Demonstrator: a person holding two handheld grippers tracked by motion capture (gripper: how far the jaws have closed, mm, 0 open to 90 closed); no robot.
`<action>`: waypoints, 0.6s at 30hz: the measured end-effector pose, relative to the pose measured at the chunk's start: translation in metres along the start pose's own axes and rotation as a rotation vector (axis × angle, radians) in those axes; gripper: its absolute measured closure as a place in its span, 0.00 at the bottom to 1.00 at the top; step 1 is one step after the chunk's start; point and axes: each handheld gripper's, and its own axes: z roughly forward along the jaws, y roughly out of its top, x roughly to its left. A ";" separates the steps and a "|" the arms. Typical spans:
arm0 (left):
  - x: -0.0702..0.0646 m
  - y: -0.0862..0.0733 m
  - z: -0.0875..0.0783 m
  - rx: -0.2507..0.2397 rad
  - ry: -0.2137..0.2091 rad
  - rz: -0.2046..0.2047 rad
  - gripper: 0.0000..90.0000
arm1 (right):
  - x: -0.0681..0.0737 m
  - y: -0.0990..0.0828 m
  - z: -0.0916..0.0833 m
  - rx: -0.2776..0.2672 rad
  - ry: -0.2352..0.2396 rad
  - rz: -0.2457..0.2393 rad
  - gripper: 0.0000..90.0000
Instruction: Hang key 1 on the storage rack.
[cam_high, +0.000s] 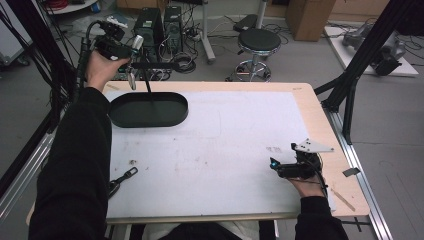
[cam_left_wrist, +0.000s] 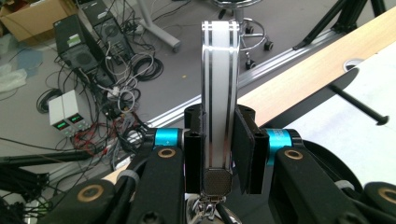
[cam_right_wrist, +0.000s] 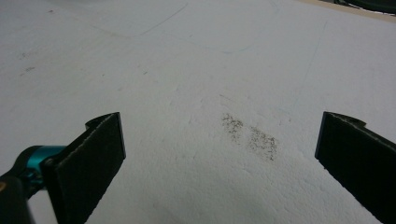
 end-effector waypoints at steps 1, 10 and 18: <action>0.000 -0.001 0.000 -0.003 0.002 -0.006 0.83 | 0.001 0.000 0.000 0.004 0.002 0.005 0.01; 0.005 -0.011 0.002 0.039 -0.065 -0.074 0.49 | 0.002 0.000 0.002 0.011 0.008 -0.002 0.01; 0.003 -0.029 0.001 0.098 -0.192 -0.055 0.06 | 0.002 0.002 0.004 0.009 0.012 -0.005 0.01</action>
